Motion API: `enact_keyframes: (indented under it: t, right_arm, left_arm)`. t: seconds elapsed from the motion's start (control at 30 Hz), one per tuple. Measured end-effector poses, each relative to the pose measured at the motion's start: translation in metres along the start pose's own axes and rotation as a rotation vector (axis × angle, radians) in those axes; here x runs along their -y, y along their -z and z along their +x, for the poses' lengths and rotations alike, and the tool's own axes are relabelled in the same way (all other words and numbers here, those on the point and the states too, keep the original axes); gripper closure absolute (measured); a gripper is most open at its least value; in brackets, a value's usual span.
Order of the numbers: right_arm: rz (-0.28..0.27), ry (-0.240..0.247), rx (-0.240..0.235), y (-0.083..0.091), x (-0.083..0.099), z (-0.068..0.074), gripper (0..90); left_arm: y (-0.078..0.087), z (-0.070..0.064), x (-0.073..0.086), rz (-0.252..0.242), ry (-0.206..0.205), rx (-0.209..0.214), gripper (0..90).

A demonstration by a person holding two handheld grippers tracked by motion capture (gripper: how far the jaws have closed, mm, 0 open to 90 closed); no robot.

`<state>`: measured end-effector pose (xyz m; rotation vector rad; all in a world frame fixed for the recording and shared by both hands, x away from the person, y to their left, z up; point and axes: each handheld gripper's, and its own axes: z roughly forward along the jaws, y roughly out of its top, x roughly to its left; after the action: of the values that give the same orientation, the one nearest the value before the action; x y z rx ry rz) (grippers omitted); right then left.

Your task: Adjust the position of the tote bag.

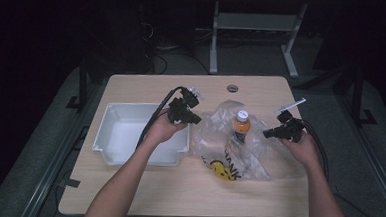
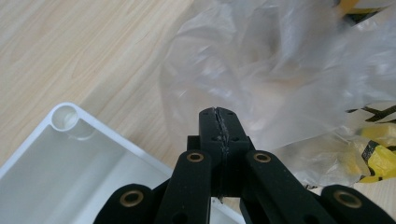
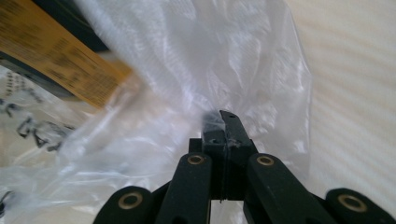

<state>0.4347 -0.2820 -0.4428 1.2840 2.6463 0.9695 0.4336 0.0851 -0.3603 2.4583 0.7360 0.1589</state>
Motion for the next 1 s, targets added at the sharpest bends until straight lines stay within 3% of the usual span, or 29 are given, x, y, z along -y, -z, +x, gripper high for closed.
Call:
enact_keyframes:
  t: [0.27, 0.43, 0.47, 0.73, 1.0]
  right_arm:
    - [-0.006, 0.015, 0.001, 0.0, 0.001, 0.004, 89.6]
    - [-0.008, 0.023, 0.001, 0.002, 0.001, 0.009, 89.6]
    - [-0.01, 0.027, 0.002, 0.003, 0.002, 0.011, 89.6]
    - [-0.032, 0.032, -0.002, 0.008, 0.002, 0.018, 89.6]
    - [-0.041, 0.034, -0.008, 0.01, 0.001, 0.021, 89.6]
  left_arm:
    - [0.019, -0.004, -0.003, -0.069, 0.002, 0.077, 90.0]
    - [0.035, -0.014, -0.006, -0.164, 0.017, 0.136, 89.8]
    - [0.037, -0.016, -0.008, -0.172, 0.017, 0.148, 83.7]
    - [0.041, -0.031, -0.019, -0.215, 0.005, 0.201, 64.6]
    - [0.045, -0.036, -0.028, -0.27, 0.017, 0.184, 37.1]
